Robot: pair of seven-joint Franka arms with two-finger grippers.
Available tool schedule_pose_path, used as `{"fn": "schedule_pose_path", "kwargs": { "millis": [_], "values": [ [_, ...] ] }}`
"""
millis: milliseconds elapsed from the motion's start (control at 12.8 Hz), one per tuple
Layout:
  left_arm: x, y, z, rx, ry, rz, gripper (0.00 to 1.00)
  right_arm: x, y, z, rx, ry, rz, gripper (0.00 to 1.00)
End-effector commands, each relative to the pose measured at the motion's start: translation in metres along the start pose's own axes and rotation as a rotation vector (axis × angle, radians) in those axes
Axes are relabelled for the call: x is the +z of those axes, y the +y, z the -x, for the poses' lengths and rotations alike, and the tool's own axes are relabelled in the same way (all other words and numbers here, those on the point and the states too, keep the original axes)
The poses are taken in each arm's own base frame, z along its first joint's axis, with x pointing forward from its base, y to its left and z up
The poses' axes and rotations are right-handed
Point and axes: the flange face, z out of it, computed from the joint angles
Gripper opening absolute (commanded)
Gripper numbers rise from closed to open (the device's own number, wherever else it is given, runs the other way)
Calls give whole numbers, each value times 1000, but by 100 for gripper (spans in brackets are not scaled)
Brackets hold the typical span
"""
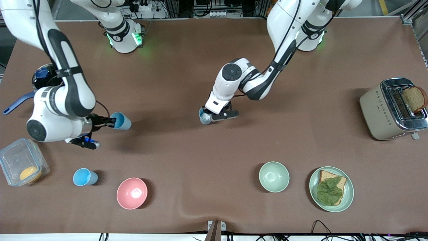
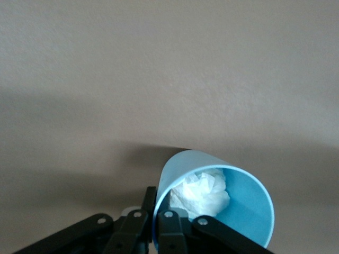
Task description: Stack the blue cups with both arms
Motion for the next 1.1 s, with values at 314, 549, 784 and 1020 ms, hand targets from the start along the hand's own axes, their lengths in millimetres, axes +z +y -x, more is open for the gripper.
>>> {"fn": "schedule_pose_path", "kwargs": {
  "millis": [314,549,784,1020],
  "values": [
    [-85,35,-34,-61,12,-90,100,-21,-75,52,141,-19,-93,0],
    [-181,15,-92,-116,77,-60,100,-24,-119,75,141,-33,-144,0],
    [-253,-28,-134,-45,93,-111,100,-8,-188,105,207,27,-139,0],
    [-303,-96,-179,31,53,-201,100,14,-257,144,293,75,-150,0]
  ]
}}
